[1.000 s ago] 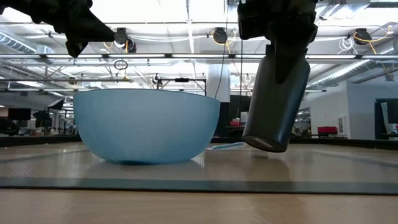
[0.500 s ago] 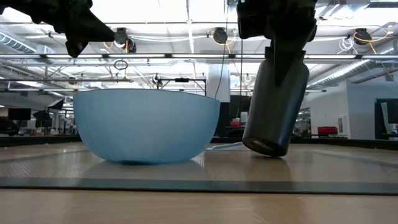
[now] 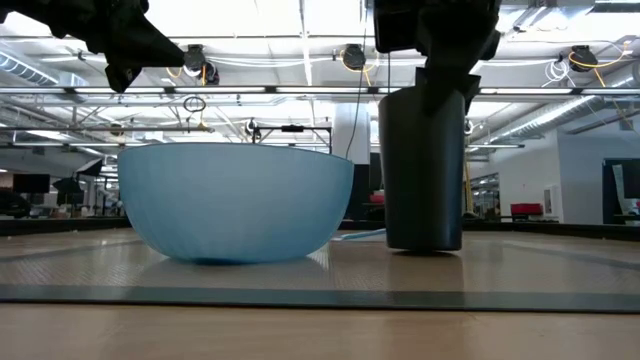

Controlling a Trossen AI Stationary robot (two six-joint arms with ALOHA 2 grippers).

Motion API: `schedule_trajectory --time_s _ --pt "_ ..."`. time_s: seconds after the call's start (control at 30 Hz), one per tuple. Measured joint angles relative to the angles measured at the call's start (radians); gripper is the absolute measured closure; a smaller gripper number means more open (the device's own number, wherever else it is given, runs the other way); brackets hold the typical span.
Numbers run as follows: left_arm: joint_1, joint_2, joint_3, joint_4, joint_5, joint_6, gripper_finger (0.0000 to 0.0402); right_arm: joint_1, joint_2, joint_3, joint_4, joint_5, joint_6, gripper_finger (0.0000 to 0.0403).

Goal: Pick & Place Utensil
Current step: Put the black cup on the transparent mat to the right of the blue bowl

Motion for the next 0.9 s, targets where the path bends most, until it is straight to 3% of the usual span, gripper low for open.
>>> schedule_trajectory --time_s 0.9 --pt "0.0 0.001 0.0 -0.008 -0.002 0.005 0.0353 -0.003 -0.052 0.0 0.036 -0.022 0.033 0.0291"
